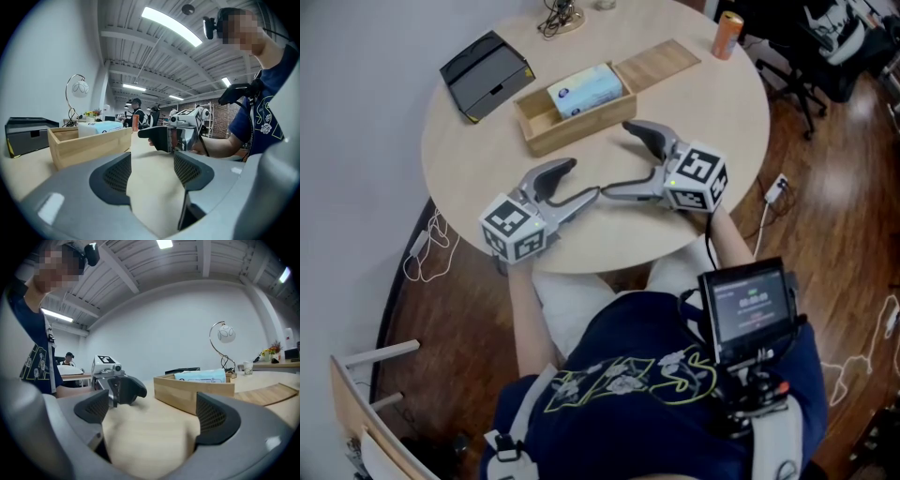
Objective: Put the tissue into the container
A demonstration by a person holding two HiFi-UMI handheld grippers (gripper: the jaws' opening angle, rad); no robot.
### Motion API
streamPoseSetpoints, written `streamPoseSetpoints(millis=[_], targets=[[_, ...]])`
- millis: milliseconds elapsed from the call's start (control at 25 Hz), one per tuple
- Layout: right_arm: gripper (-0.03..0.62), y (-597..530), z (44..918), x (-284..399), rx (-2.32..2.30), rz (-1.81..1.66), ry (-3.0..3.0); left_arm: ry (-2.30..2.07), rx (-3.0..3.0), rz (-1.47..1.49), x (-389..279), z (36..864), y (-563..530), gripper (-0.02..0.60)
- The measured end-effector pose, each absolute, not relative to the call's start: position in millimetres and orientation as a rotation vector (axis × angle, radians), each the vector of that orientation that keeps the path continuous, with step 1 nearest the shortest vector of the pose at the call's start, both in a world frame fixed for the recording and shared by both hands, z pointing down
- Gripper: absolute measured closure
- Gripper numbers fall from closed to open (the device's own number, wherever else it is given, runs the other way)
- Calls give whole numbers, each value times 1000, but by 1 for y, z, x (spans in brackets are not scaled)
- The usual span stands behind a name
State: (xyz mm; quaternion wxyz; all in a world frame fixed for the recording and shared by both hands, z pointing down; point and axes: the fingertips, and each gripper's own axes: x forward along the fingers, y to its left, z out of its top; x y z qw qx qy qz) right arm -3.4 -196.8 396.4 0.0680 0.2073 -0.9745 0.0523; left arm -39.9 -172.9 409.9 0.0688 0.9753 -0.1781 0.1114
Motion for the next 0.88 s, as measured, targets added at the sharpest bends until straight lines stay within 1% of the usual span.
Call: streamPoseSetpoints(millis=[240,520,560,640,680,800,880], targets=[[22,-197,399,-3,615,130,-2931,-452,2925,406,-32,415,-170,291],[22,-199,399,-1,627,152,-2936,-484,2884,462,-29,422,-174,294],[22,-201,399,0,642,166,-2939,-489,2882,461,-29,422,-175,323],[35,-208,399,3,696,198,-2942,-501,2879,456,-30,422,-177,324],[54,-212,399,5,737,214,-2938,-508,2878,452,-30,422,-178,324],[161,-228,399,19,944,234,-2876,-527,2870,445,-31,423,-180,327],[257,-238,402,29,1111,207,-2773,-528,2868,445,-30,422,-180,328]])
